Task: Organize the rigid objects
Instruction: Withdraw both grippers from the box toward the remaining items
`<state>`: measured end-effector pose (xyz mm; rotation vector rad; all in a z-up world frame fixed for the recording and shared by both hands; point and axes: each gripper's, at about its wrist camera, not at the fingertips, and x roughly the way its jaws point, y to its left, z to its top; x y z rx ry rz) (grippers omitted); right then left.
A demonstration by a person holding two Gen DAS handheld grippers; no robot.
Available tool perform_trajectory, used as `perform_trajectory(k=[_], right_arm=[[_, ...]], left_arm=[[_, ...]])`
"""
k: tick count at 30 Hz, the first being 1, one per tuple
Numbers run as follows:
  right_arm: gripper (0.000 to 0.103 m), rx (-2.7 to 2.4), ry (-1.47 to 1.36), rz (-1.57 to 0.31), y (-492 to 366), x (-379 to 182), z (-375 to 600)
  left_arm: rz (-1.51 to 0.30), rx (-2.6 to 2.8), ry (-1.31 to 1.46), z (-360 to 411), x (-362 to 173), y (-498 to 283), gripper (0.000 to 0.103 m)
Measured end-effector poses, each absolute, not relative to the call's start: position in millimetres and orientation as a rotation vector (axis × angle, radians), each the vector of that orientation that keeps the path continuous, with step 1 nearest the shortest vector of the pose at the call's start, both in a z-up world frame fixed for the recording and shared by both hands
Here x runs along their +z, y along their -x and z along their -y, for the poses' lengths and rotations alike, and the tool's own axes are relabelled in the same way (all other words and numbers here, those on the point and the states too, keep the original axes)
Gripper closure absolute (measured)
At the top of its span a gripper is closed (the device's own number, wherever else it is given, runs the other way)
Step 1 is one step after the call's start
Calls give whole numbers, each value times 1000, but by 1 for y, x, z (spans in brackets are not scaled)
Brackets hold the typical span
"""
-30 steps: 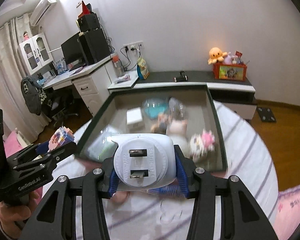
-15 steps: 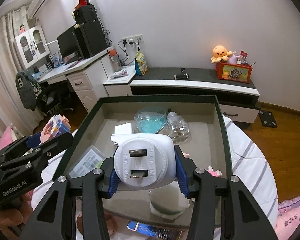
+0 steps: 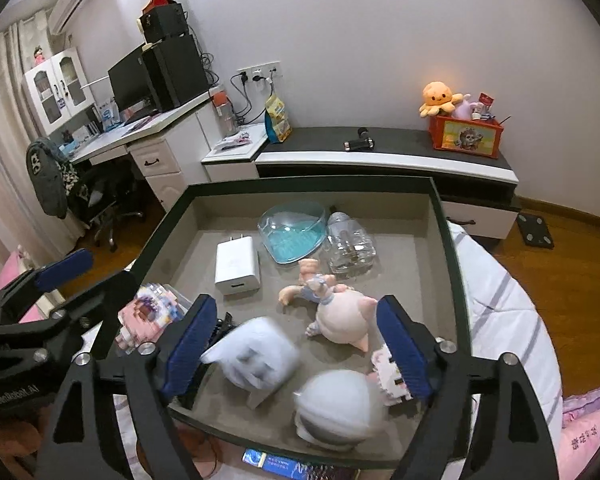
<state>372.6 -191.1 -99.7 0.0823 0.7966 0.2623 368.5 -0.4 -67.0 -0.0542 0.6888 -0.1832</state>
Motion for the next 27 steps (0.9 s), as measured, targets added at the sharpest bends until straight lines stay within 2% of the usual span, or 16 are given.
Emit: perform_trajectory(k=[1, 2, 6, 27], right_arm=[[1, 251, -81, -796, -370, -99, 192], [0, 227, -78, -793, -367, -98, 193], [0, 196, -115, -780, -356, -95, 203], [0, 185, -168, -741, -277, -87, 222]], left_arm=[[-684, -180, 57, -1, -65, -365, 12], [-676, -181, 63, -4, -63, -361, 9], [-654, -159, 68, -9, -57, -344, 1], [-676, -154, 80, -13, -59, -272, 0]])
